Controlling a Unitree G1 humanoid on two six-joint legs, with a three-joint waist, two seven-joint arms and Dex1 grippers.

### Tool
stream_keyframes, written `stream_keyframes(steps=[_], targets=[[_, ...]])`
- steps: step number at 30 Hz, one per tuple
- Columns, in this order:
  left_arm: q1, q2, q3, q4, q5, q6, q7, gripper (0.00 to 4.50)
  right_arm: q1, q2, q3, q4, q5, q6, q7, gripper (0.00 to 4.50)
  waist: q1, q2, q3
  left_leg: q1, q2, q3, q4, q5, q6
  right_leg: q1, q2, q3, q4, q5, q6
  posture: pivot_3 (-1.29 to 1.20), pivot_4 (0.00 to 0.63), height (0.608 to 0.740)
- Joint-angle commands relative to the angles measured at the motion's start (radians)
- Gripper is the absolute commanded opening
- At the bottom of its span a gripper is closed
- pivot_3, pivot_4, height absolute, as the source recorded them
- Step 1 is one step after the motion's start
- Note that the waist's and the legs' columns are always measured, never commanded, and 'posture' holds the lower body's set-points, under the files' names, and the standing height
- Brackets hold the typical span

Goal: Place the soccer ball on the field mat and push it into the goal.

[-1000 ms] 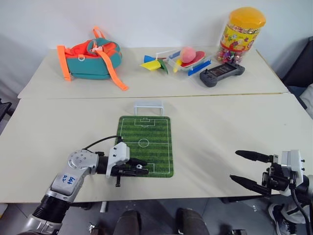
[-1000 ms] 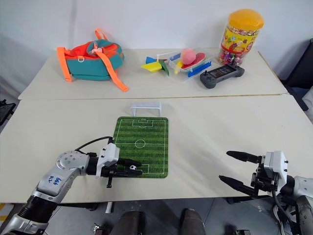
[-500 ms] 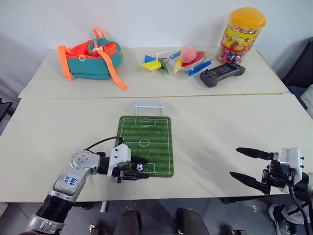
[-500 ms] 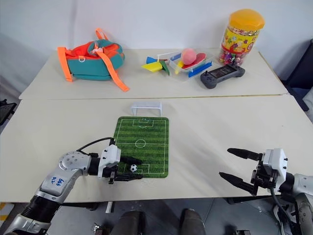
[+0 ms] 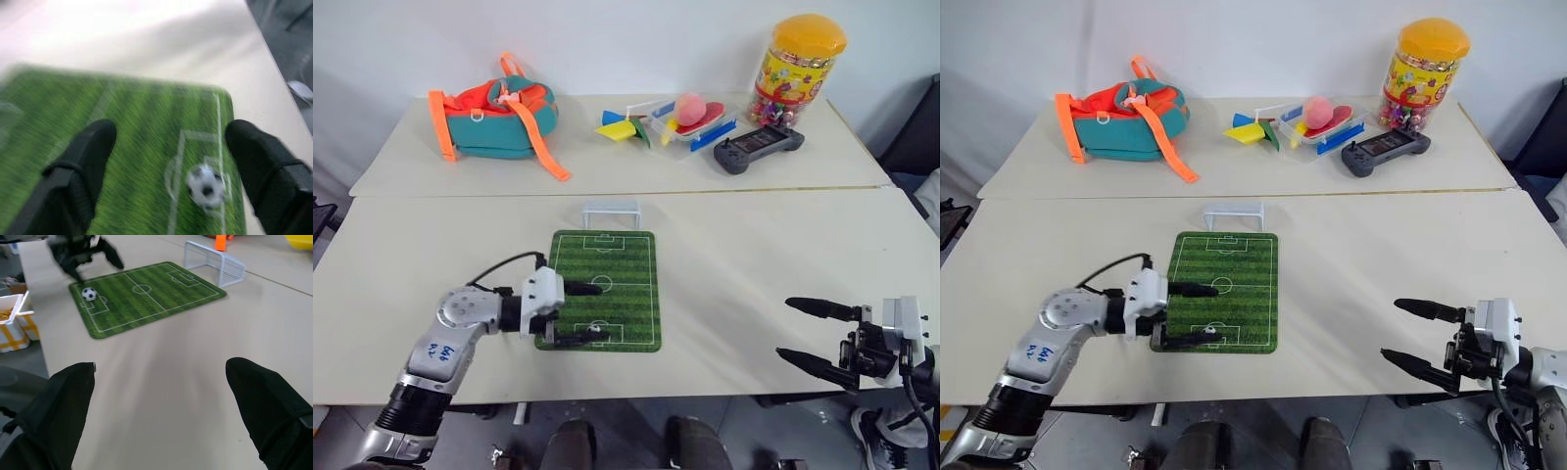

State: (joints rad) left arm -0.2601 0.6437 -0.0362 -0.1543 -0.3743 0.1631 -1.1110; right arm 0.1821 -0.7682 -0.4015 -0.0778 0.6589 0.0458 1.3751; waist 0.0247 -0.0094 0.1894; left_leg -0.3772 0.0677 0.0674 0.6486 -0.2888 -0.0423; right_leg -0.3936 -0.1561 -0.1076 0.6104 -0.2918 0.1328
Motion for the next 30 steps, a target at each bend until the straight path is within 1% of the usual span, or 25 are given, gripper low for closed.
stream_keyframes(steps=[1, 7, 8, 9, 14, 23, 26, 28, 30], targets=[[0.045, 0.037, 0.021, -0.085, -0.061, 0.025, -0.045, 2.59, 0.024, 0.012, -0.023, -0.047, 0.028, 0.001, 0.004, 4.50, 0.000, 0.000, 0.000, 0.000, 0.000, 0.000, 0.000, 0.000, 0.000, 0.000, 0.000, 0.000, 0.000, 0.000, 0.000, 0.00, 0.150, 0.740], [0.124, 0.073, -0.007, -0.141, -0.077, 0.048, -0.101, 0.52, 0.062, 0.052, -0.015, -0.091, 0.031, 0.004, -0.025, 4.50, -0.001, 0.000, 0.000, 0.000, 0.001, 0.000, 0.001, -0.001, -0.001, 0.000, 0.001, 0.001, 0.000, 0.000, 0.000, 0.00, 0.150, 0.740], [0.135, 0.082, -0.017, -0.143, -0.070, 0.055, -0.112, 0.21, 0.068, 0.064, -0.018, -0.098, 0.040, 0.004, -0.033, 4.50, 0.000, 0.000, 0.000, 0.000, 0.001, 0.000, 0.001, -0.001, -0.001, 0.000, 0.001, 0.001, 0.000, 0.000, 0.000, 0.00, 0.150, 0.740], [0.141, 0.089, -0.025, -0.145, -0.066, 0.060, -0.117, 0.03, 0.072, 0.072, -0.020, -0.104, 0.046, 0.005, -0.040, 4.50, 0.000, 0.000, 0.000, 0.000, 0.001, 0.000, 0.001, -0.001, -0.001, 0.000, 0.001, 0.001, -0.001, 0.000, -0.001, 0.00, 0.150, 0.740], [0.134, 0.090, -0.064, -0.100, -0.033, 0.054, -0.124, 0.03, 0.084, 0.102, -0.015, -0.137, 0.069, 0.023, -0.068, 4.50, 0.001, 0.001, 0.000, 0.000, 0.001, 0.000, 0.000, -0.002, 0.000, 0.000, 0.002, 0.001, -0.001, 0.000, -0.001, 0.00, 0.150, 0.740], [0.022, 0.041, -0.117, 0.095, 0.081, -0.013, -0.086, 0.03, 0.043, 0.117, 0.007, -0.121, 0.034, 0.009, -0.106, 4.50, 0.001, 0.001, 0.000, 0.001, 0.002, 0.000, 0.000, -0.002, -0.001, 0.000, 0.003, 0.001, -0.001, 0.000, -0.001, 0.00, 0.150, 0.740], [-0.061, -0.010, -0.113, 0.216, 0.139, -0.100, -0.030, 0.03, 0.029, 0.117, 0.006, -0.114, 0.025, 0.008, -0.119, 4.50, 0.001, 0.001, 0.000, 0.001, 0.002, 0.000, 0.000, -0.002, -0.001, 0.000, 0.003, 0.001, -0.001, 0.000, -0.001, 0.00, 0.150, 0.740], [-0.134, -0.060, -0.081, 0.289, 0.158, -0.147, 0.046, 0.03, 0.026, 0.116, 0.003, -0.111, 0.019, 0.005, -0.124, 4.50, 0.006, 0.000, 0.000, 0.000, 0.002, 0.000, 0.001, -0.002, -0.001, 0.000, 0.003, 0.001, 0.000, 0.000, -0.001, 0.00, 0.150, 0.740], [-0.208, -0.090, -0.055, 0.363, 0.186, -0.193, 0.118, 0.03, 0.023, 0.115, 0.001, -0.111, 0.018, 0.006, -0.127, 4.50, 0.007, 0.000, 0.001, -0.001, 0.002, 0.000, 0.003, -0.002, 0.000, 0.000, 0.003, 0.001, 0.000, 0.000, 0.000, 0.00, 0.150, 0.740]])
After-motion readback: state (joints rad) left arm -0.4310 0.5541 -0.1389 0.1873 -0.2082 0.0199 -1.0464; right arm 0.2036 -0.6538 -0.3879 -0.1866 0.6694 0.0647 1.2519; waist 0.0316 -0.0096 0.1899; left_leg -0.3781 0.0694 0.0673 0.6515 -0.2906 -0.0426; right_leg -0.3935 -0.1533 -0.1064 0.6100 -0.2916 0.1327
